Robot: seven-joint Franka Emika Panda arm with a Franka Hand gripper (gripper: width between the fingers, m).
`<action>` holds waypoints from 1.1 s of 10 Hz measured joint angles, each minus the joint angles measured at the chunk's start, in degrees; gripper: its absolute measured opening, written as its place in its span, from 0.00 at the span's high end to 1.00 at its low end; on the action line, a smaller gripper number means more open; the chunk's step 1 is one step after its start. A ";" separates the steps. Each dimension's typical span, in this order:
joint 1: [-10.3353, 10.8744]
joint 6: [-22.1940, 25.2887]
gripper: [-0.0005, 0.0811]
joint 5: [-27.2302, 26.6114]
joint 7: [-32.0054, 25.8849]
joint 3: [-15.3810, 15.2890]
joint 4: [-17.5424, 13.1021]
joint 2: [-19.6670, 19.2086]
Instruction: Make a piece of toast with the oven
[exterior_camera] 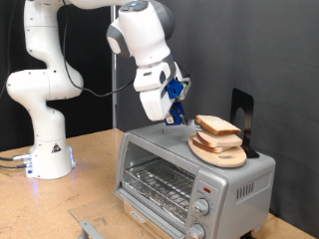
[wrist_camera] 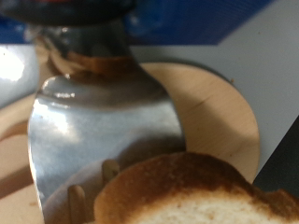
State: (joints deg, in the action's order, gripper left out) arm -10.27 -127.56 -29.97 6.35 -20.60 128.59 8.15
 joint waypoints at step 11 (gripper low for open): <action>0.02 -0.04 0.51 3.04 3.41 -2.67 -5.13 -5.35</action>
State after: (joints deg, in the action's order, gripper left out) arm -10.25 -127.60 -26.93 9.76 -23.27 123.46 2.81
